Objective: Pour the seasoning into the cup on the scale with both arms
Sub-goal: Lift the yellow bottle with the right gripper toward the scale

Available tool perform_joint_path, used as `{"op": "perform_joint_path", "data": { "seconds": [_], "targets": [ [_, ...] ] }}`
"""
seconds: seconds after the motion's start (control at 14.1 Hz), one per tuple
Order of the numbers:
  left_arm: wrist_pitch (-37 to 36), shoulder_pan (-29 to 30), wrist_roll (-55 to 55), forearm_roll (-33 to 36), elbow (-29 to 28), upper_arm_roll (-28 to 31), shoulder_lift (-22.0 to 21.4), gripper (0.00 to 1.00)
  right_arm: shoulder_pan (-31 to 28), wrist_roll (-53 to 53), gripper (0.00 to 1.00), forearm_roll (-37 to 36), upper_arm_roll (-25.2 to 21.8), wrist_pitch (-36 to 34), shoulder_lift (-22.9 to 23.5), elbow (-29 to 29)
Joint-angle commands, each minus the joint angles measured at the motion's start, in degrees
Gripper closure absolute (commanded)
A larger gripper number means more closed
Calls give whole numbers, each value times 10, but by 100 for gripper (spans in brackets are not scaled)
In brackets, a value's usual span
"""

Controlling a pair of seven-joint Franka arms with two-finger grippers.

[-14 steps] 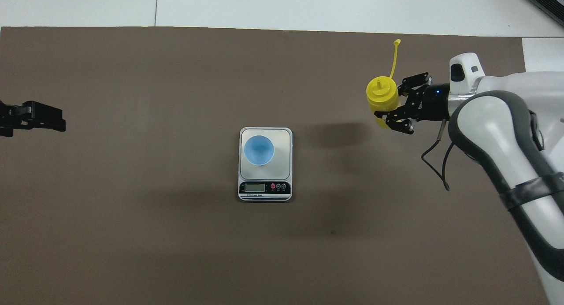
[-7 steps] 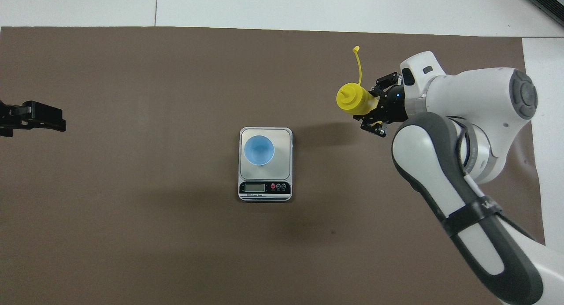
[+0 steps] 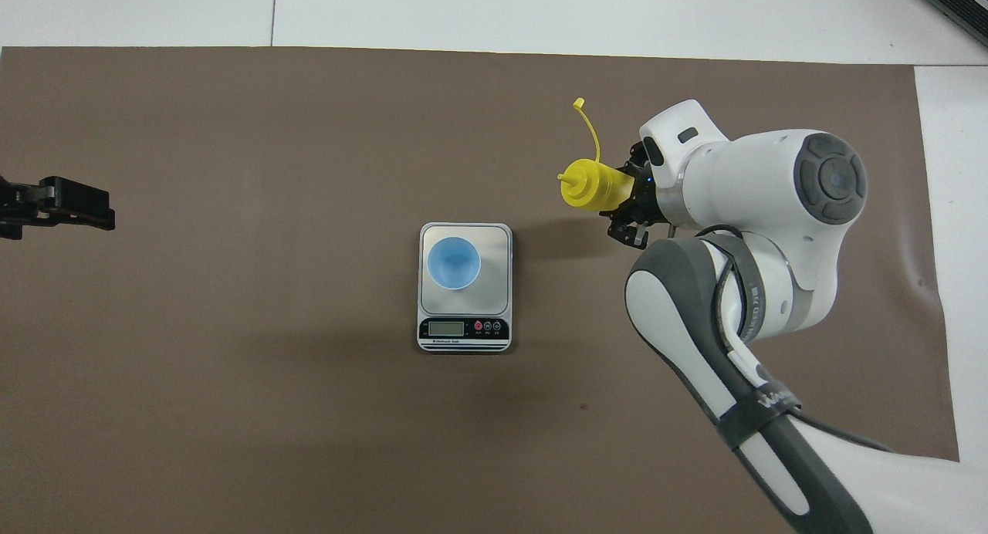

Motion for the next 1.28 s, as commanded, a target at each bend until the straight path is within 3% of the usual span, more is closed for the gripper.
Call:
{"op": "perform_joint_path", "data": {
  "seconds": [0.0, 0.85, 1.21],
  "targets": [
    [2, 1, 2, -4, -19, 2, -17, 0, 13, 35, 75, -49, 2, 14, 0, -3],
    [3, 1, 2, -4, -19, 2, -17, 0, 102, 220, 75, -293, 3, 5, 36, -3],
    [3, 1, 2, -4, -19, 2, -17, 0, 103, 220, 75, -324, 3, -4, 35, -5]
  ]
}}
